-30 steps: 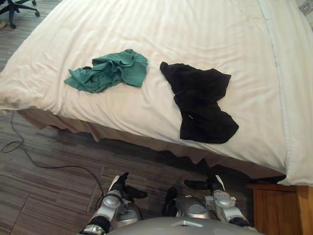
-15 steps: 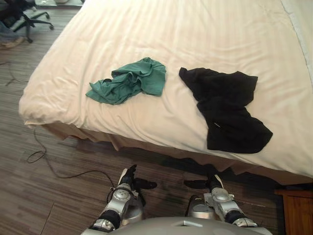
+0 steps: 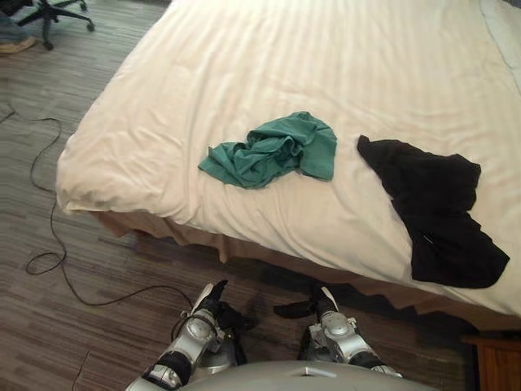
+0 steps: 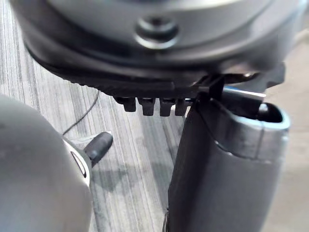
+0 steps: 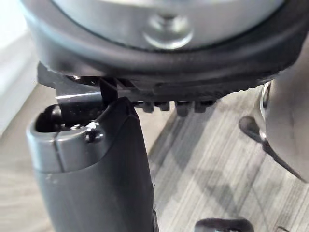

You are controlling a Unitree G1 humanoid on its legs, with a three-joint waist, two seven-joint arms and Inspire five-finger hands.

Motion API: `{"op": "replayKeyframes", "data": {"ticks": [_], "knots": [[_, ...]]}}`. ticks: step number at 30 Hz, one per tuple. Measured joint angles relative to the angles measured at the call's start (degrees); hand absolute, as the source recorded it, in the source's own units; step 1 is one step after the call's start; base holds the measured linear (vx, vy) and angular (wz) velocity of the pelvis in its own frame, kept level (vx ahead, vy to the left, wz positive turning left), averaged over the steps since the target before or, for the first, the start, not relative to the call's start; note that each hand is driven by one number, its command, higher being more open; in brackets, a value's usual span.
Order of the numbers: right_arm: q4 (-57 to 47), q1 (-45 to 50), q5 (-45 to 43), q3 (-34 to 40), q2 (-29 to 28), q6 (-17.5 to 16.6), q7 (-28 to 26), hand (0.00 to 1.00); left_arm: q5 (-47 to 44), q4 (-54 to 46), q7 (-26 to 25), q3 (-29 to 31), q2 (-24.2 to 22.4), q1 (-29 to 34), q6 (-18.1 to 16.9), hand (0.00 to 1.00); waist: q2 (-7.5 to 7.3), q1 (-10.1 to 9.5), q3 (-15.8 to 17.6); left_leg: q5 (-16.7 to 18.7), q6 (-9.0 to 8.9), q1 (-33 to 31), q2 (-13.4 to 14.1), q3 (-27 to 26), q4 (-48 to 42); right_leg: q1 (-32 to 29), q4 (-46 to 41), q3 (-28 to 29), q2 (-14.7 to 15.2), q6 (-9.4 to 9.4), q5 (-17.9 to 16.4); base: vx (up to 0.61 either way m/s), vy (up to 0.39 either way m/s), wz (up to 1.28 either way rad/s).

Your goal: Tidy up the quilt and then pick up the clothes from the bed and put them into the laundry hamper

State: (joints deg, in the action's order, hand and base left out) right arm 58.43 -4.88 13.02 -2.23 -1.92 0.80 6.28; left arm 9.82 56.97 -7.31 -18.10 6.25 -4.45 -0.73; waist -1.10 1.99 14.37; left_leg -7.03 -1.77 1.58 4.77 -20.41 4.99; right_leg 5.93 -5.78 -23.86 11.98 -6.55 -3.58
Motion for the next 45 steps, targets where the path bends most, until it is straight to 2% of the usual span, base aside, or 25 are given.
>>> {"op": "replayKeyframes", "data": {"ticks": [1,3,6,7,9,11,12,13,15,16,19,21,23,25,27,29,30,33,37,41,43,45], "knots": [[0.6,-0.1,0.0,1.8,0.1,0.0,0.5,1.00,-0.1,0.5,-0.2,1.2,-0.2,0.0,-0.1,1.00,0.01,-0.27,0.2,-0.3,-0.40,0.5,-0.4,0.3,0.1,1.6,1.9,-0.2,0.1,-1.82,-0.1,0.02,-0.083,0.25],[1.6,-0.3,-0.5,5.5,-0.2,0.2,1.9,1.00,-0.4,1.4,-2.2,5.1,-2.0,0.5,-0.1,1.00,0.46,-0.33,0.1,-0.4,-0.66,1.0,-0.1,0.2,0.2,2.0,2.3,-0.2,-0.2,-1.97,-0.2,-0.01,-0.043,-0.02],[2.9,0.2,-6.0,17.2,0.8,1.0,4.9,1.00,-5.7,3.7,-4.5,17.2,-3.8,0.7,0.8,1.00,-0.17,-0.23,0.0,0.2,-1.44,2.0,0.0,-0.2,0.2,3.3,3.1,-0.1,-0.5,-2.01,-1.0,0.00,-0.025,-0.05],[3.3,0.7,-7.3,18.8,1.0,1.0,5.1,1.00,-6.8,4.0,-4.7,19.8,-3.9,0.7,0.8,1.00,-0.38,-0.25,-0.2,0.4,-1.41,2.1,-0.1,-0.2,0.2,3.3,3.1,-0.1,-0.6,-2.09,-1.1,0.03,-0.001,0.04],[4.9,2.9,-13.5,25.6,1.4,1.0,5.7,1.00,-13.2,5.1,-5.3,30.4,-3.9,1.2,0.8,1.00,-1.14,-0.34,-0.6,0.6,-1.51,2.1,-0.4,-0.2,0.2,3.6,3.3,-0.1,-0.5,-2.08,-1.2,0.09,0.003,0.03],[7.3,5.5,-21.0,36.9,1.8,1.1,5.8,1.00,-20.0,6.9,-5.5,47.0,-2.9,3.0,1.0,1.00,-1.97,-0.38,-0.9,1.0,-1.72,3.2,-0.9,-0.9,0.2,5.3,4.1,0.0,-0.2,-2.59,-0.8,0.14,0.008,-0.05],[7.4,6.8,-22.6,39.8,1.7,1.2,5.8,1.00,-21.5,7.2,-5.3,52.1,-2.8,3.5,1.1,1.00,-1.97,-0.38,-1.3,1.1,-1.78,3.4,-1.0,-1.3,0.2,5.5,4.1,0.0,-0.1,-2.59,-0.8,0.11,0.007,-0.03],[7.5,9.0,-24.7,44.5,1.7,1.3,5.7,1.00,-23.6,7.3,-5.3,61.1,-2.2,4.9,1.2,1.00,-1.92,-0.36,-2.2,1.3,-1.89,3.5,-1.0,-1.7,0.2,5.5,4.1,-0.1,-0.1,-2.56,-0.8,0.09,0.002,-0.05],[7.5,11.5,-26.1,51.0,2.2,2.3,5.4,1.00,-25.3,7.3,-5.2,74.4,-0.1,6.4,2.2,1.00,-1.76,-0.34,-2.7,1.7,-2.03,4.3,-0.8,-2.6,0.2,6.1,4.1,0.0,-0.2,-2.53,-0.8,0.08,-0.004,-0.10],[7.2,12.5,-27.5,54.1,2.9,2.4,5.5,1.00,-25.3,7.2,-5.1,80.1,1.3,6.6,2.4,1.00,-1.48,-0.38,-3.0,2.2,-1.92,4.8,-0.6,-3.2,0.2,6.4,4.0,0.1,-0.3,-2.47,-0.9,0.02,-0.004,-0.14],[4.6,14.1,-27.8,58.1,5.5,2.4,5.8,1.00,-25.4,6.1,-5.2,89.3,4.4,7.3,2.5,1.00,-0.77,-0.46,-5.9,3.3,-2.08,4.8,-0.1,-4.2,0.3,6.1,3.9,0.5,-0.2,-2.39,-0.9,-0.02,-0.004,-0.13],[-0.2,14.5,-27.8,58.0,7.1,2.4,6.4,1.00,-26.3,4.5,-5.1,90.9,6.4,7.2,2.6,1.00,-0.34,-0.47,-8.0,3.9,-2.06,4.7,-0.2,-4.5,0.3,5.9,3.8,0.5,-0.1,-2.18,-1.0,-0.03,0.007,-0.06],[-9.5,14.8,-27.7,55.4,8.3,2.3,8.0,1.00,-29.0,0.1,-5.4,89.3,7.7,7.1,2.3,1.00,0.06,-0.24,-10.3,3.8,-2.05,3.8,-0.1,-4.7,0.3,4.8,3.7,0.6,-0.1,-1.53,-1.4,-0.04,0.006,-0.05],[-22.0,15.2,-27.4,52.3,8.3,2.3,9.8,1.00,-31.1,-6.6,-6.3,84.7,7.7,7.3,2.2,1.00,0.19,-0.22,-11.6,3.4,-2.16,2.8,0.0,-4.7,0.3,3.7,3.5,0.5,-0.1,-1.43,-1.6,-0.04,-0.006,0.02],[-35.9,14.8,-24.7,49.7,9.2,1.0,11.7,1.00,-32.9,-17.8,-8.9,77.1,7.7,8.3,1.1,1.00,0.15,-0.28,-12.5,2.8,-2.21,1.7,-0.1,-4.3,0.3,2.5,2.9,0.5,-0.3,-1.27,-1.7,-0.03,0.004,0.11],[-41.0,13.7,-22.9,49.6,9.6,-0.5,13.0,1.00,-34.1,-25.1,-10.4,73.8,8.0,9.1,-0.7,1.00,0.04,-0.36,-13.0,2.5,-2.38,1.2,-0.1,-3.8,0.3,1.9,2.9,0.5,-0.4,-1.16,-1.8,0.00,-0.005,0.15],[-44.8,12.3,-22.2,49.6,10.3,-0.8,14.2,1.00,-34.2,-32.9,-12.3,70.5,8.4,9.4,-2.0,1.00,-0.71,-0.48,-13.3,2.1,-2.28,0.9,-0.1,-2.7,0.3,1.9,3.0,0.2,-0.2,-1.16,-1.7,0.04,-0.006,0.17],[-49.5,10.6,-20.4,49.6,11.3,-1.6,15.6,1.00,-33.9,-45.4,-14.9,65.8,8.5,9.5,-4.6,1.00,-1.53,-0.73,-13.3,1.4,-1.53,0.5,-0.3,-2.3,0.2,1.9,2.8,0.1,-0.2,-1.66,-1.4,0.07,-0.006,0.12],[-54.1,9.4,-19.5,46.3,11.3,-2.4,15.2,1.00,-30.6,-59.3,-16.3,58.3,8.4,9.4,-6.6,1.00,-1.50,-0.08,-12.8,1.5,-1.38,0.6,-0.6,-3.1,0.0,0.9,2.6,2.5,0.2,-1.75,-1.3,0.03,0.020,-0.10],[-55.0,8.0,-17.8,42.5,11.5,-3.0,12.9,1.00,-27.2,-67.4,-14.0,48.3,7.3,8.6,-9.2,1.00,0.63,1.52,-10.9,1.6,-1.25,1.2,-0.9,-4.8,0.0,0.2,2.0,4.9,0.4,-2.20,-1.0,0.00,0.029,-0.27],[-55.0,8.1,-17.7,41.0,11.5,-2.9,12.1,1.00,-27.2,-69.7,-12.1,43.9,5.2,8.3,-9.3,1.00,1.42,1.91,-10.0,1.6,-1.21,2.0,-0.9,-5.6,0.0,0.3,1.8,6.1,0.5,-2.37,-0.9,-0.01,0.022,-0.27],[-57.4,8.9,-16.7,38.5,11.5,-2.8,10.4,1.00,-27.2,-71.2,-8.1,37.5,1.2,8.7,-9.3,1.00,2.54,3.59,-8.6,1.9,-1.23,3.1,-0.8,-6.8,0.0,0.5,1.7,7.5,0.4,-2.60,-0.8,-0.03,0.012,-0.30]]}}
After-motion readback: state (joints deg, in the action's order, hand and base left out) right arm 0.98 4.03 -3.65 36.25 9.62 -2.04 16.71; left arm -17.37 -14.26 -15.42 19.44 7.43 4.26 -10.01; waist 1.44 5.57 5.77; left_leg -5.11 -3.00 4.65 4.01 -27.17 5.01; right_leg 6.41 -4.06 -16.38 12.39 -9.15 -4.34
